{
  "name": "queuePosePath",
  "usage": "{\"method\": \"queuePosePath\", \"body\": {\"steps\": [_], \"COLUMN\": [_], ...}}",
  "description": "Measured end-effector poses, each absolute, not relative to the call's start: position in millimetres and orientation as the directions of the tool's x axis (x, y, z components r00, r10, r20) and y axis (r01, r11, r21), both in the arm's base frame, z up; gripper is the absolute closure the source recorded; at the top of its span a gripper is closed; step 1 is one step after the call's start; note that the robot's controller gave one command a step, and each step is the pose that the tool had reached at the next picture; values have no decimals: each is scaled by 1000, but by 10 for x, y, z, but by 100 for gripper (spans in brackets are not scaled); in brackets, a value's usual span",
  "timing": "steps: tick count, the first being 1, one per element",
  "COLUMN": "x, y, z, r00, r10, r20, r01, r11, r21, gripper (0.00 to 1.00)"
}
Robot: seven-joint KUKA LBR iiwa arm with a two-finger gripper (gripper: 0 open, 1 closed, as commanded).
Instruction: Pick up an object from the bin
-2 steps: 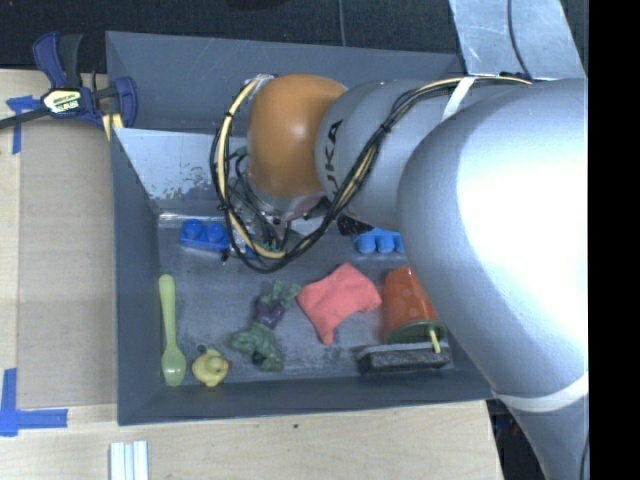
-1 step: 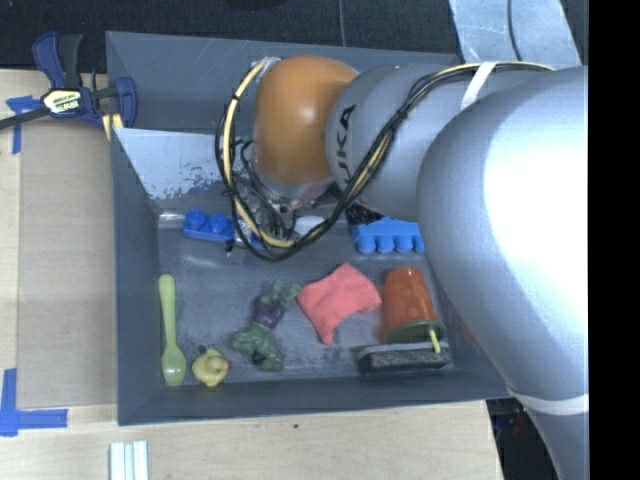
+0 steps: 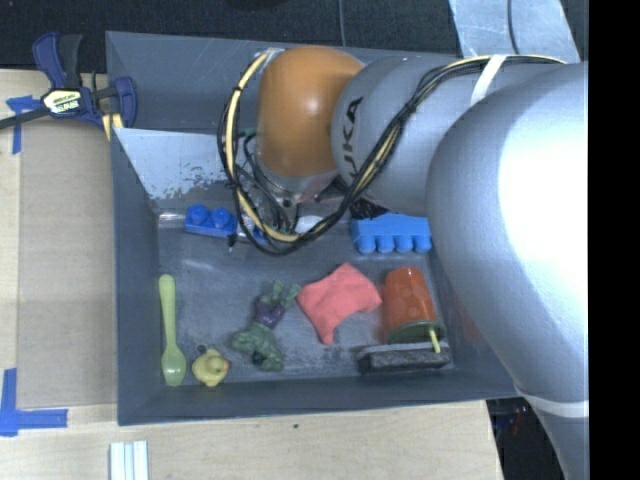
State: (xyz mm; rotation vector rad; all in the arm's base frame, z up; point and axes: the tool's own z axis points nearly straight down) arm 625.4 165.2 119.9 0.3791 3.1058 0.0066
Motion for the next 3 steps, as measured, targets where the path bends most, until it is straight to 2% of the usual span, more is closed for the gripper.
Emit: {"method": "queuePosePath", "body": {"steps": [2,3], "x": [6260,6243], "y": [1647,1639], "z": [1458,1776], "r00": [-970,-970], "r10": [242,241], "r20": [-14,-7], "r01": [241,241], "r11": [970,970], "r21": [7,3], "gripper": [100,100]}}
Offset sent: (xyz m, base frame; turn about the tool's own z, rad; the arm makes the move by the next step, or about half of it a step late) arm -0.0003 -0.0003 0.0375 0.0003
